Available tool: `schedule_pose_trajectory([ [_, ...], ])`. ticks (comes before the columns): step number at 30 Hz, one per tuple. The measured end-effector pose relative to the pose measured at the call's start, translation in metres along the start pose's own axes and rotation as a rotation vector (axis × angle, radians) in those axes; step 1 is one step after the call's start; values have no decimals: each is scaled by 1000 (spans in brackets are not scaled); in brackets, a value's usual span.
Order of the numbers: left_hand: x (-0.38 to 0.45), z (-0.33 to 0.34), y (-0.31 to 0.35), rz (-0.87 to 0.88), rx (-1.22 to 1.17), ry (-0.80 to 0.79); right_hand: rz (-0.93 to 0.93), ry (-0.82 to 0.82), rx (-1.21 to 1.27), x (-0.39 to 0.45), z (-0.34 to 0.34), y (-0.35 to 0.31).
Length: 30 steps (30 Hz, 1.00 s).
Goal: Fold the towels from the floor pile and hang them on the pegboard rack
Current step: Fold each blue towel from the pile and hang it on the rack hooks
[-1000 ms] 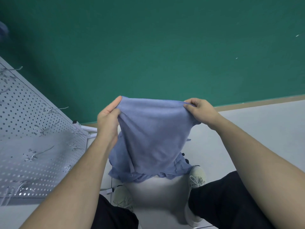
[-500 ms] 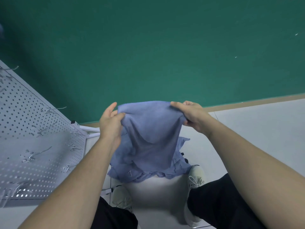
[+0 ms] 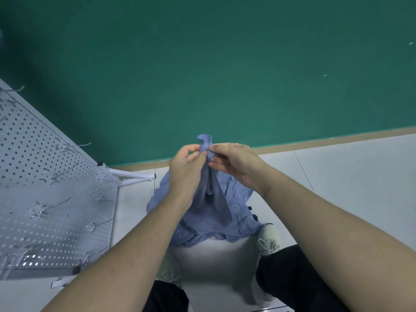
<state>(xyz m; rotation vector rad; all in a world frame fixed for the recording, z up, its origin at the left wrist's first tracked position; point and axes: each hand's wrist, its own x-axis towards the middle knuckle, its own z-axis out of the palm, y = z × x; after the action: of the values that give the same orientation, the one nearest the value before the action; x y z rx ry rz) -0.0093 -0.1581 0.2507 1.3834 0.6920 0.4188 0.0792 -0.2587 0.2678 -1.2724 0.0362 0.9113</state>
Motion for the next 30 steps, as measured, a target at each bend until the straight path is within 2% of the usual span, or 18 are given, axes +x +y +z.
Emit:
schedule_pose_trajectory([
  [6,-2,1,-4,65,78,-29,62,-5,85,-4,2,-2],
  [11,-4,2,-2,33,61,-57,59,-36,106,-7,2,-2],
  [16,-8,3,4,22,-21,-185,56,-95,153,-9,1,-7],
  [22,-2,-1,0,-2,18,-57,80,-100,163,-14,1,-12],
  [26,3,-4,-4,-25,23,-50,-26,-85,-64,-14,-2,-15],
  [30,7,-8,-4,24,74,-65,-239,44,-508,-5,-17,-11],
])
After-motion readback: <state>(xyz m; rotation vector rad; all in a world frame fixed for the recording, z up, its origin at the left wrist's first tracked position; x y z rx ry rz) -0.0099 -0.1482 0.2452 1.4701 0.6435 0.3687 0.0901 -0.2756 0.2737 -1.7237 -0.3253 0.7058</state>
